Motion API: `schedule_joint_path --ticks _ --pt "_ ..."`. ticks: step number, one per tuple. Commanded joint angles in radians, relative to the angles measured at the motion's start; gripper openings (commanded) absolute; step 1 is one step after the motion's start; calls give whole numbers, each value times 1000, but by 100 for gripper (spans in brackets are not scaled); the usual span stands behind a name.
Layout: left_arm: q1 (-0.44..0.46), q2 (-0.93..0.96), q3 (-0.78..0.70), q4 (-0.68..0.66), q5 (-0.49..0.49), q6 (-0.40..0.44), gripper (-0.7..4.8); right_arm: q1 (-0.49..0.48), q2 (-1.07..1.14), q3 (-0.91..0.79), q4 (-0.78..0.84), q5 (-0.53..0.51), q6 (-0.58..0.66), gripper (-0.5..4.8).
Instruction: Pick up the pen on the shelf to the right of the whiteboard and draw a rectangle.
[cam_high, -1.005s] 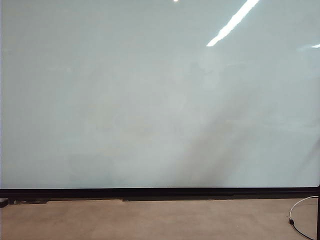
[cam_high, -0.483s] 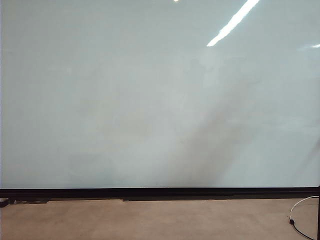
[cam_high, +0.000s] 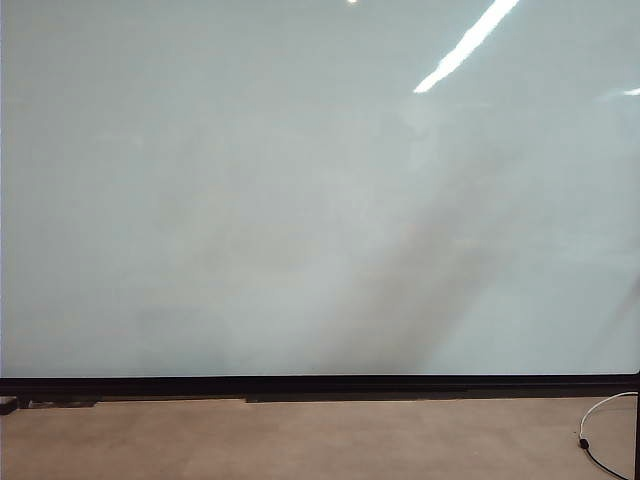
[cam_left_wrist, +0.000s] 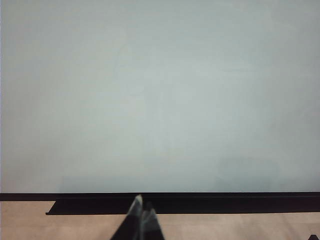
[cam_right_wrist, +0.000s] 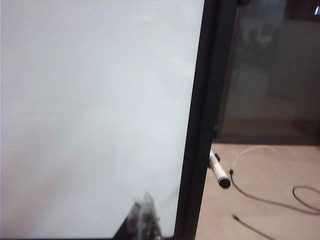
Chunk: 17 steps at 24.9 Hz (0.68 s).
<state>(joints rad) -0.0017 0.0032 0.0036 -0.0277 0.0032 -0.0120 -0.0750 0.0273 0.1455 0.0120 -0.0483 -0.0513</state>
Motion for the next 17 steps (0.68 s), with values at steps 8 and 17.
schedule_joint_path --ticks 8,17 --pt "0 0 3 6 0 4 -5 -6 364 43 197 6 -5 -6" --pt "0 0 3 6 0 4 -4 -97 640 44 455 -34 -10 -3"
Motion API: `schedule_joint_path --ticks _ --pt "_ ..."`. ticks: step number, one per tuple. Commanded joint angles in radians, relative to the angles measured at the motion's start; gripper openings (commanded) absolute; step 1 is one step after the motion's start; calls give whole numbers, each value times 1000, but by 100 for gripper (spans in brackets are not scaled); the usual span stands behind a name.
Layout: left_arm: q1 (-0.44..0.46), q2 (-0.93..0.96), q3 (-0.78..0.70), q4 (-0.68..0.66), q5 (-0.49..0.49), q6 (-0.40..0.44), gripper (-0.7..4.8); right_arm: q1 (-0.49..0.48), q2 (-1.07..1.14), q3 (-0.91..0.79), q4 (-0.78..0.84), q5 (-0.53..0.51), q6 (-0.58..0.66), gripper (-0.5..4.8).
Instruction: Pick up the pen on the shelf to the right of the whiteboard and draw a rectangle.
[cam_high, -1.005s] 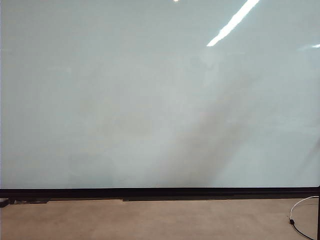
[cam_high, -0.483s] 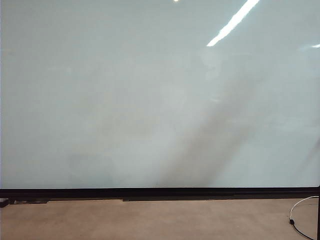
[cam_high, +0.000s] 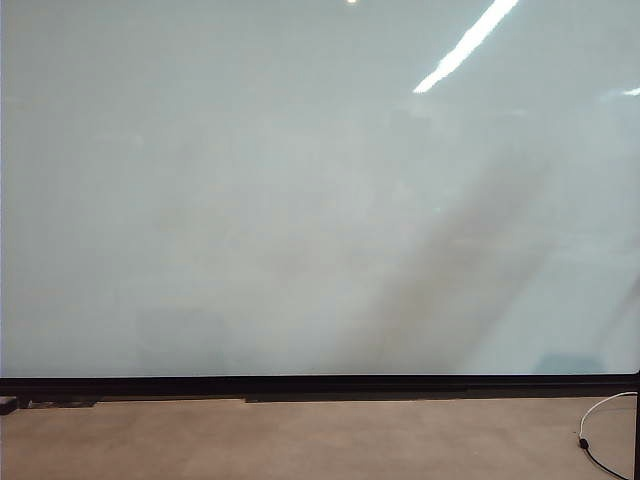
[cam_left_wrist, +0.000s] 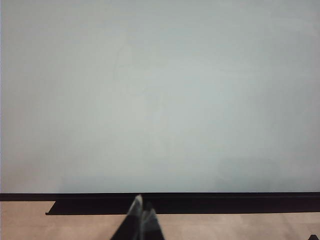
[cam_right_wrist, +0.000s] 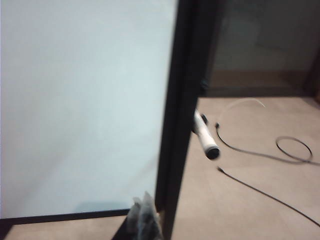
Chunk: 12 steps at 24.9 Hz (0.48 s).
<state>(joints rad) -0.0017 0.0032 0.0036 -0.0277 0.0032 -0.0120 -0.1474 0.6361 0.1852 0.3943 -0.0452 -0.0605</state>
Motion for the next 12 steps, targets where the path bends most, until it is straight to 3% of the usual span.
schedule_joint_path --ticks 1,8,12 --pt "0 0 3 6 0 4 -4 -37 45 4 91 -59 0 5" --pt "0 0 3 6 0 4 -4 -168 177 4 264 -199 0 13" --pt "0 0 3 6 0 4 -4 -196 229 4 313 -221 1 13"
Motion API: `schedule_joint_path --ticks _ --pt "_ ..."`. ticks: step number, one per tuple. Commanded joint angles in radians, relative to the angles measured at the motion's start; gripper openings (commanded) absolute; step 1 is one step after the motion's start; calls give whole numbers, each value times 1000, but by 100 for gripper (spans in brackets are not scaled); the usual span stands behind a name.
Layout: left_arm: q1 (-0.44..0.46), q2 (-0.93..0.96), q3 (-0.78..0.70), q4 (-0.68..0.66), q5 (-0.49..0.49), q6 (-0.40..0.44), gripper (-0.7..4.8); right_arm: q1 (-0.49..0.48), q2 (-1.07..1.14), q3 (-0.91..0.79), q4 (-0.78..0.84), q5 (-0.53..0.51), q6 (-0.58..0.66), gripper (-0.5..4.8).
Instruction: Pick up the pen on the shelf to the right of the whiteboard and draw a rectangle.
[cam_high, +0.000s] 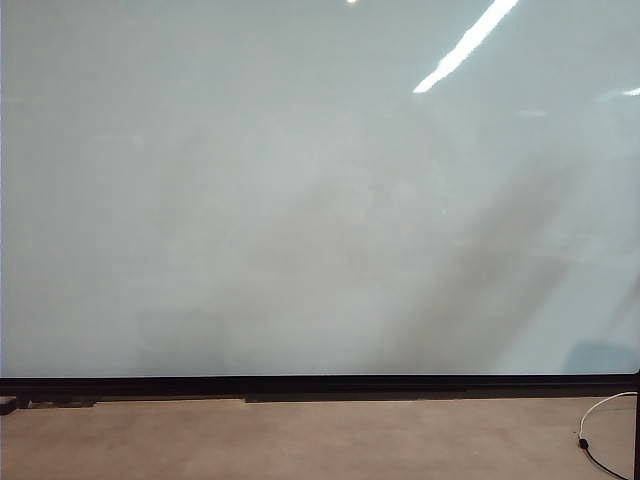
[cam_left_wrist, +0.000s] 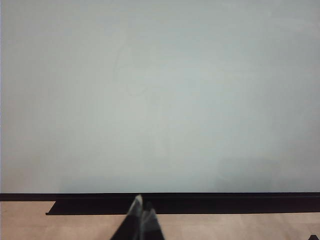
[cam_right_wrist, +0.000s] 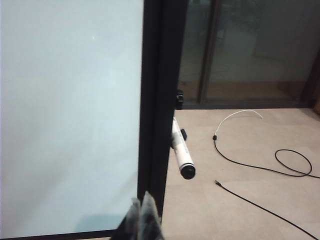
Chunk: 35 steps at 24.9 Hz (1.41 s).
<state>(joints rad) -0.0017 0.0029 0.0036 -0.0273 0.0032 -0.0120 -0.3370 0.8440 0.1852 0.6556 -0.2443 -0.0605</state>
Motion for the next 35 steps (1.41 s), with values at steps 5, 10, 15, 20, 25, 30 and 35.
schedule_joint_path --ticks 5,10,15,20,25,30,35 --pt "0 0 3 6 0 4 -4 -6 106 4 102 -20 1 65" --pt "0 0 3 6 0 4 -4 -5 252 4 244 -21 1 131" --pt "0 0 3 6 0 4 -4 -6 373 6 369 -20 1 214" --pt "0 0 3 6 0 4 -4 -6 518 6 552 -21 3 219" --pt "0 0 3 6 0 4 -4 -6 621 11 681 -21 8 223" --pt "0 0 3 6 0 4 -4 -9 680 43 721 -22 8 226" --pt "0 0 3 6 0 4 -4 -45 727 88 739 -66 8 256"
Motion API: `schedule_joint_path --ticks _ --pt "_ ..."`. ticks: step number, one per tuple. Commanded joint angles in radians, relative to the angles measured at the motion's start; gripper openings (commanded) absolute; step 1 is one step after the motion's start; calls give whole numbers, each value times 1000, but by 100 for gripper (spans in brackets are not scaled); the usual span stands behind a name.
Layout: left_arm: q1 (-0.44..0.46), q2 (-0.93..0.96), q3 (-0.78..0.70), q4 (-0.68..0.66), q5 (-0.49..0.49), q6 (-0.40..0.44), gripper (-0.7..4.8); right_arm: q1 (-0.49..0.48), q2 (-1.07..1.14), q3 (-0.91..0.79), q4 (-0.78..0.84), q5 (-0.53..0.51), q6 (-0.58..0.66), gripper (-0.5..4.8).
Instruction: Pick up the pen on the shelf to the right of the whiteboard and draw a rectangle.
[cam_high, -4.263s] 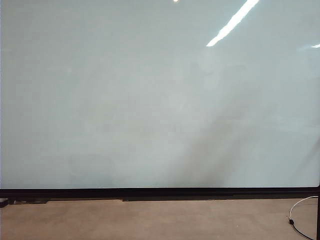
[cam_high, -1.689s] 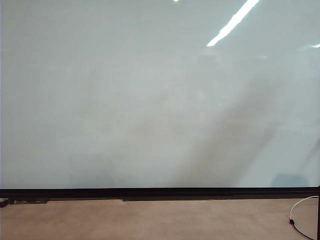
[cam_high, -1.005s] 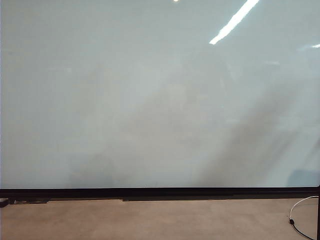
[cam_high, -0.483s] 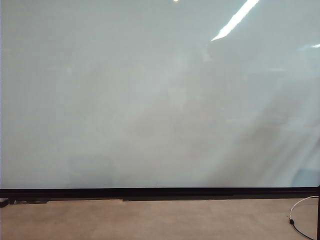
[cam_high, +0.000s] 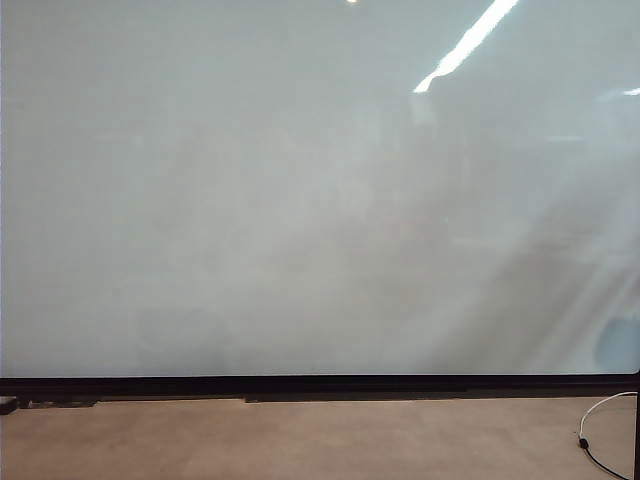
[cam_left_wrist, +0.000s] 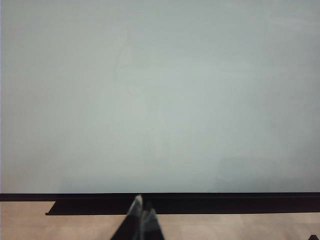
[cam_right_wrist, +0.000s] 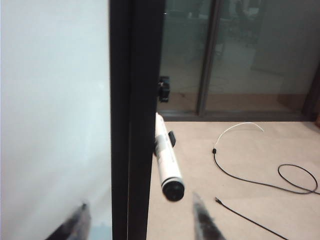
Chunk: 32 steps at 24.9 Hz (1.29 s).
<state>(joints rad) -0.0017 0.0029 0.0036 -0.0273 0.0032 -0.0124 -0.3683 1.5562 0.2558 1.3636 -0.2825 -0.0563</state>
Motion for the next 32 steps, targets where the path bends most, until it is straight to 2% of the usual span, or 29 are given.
schedule_joint_path --ticks 1,14,32 --pt "0 0 3 6 0 5 -4 -25 29 30 33 -40 4 256" --pt "0 0 3 6 0 5 -5 -69 182 142 34 -189 5 257" --pt "0 0 3 6 0 5 -4 -69 323 281 43 -233 4 256"
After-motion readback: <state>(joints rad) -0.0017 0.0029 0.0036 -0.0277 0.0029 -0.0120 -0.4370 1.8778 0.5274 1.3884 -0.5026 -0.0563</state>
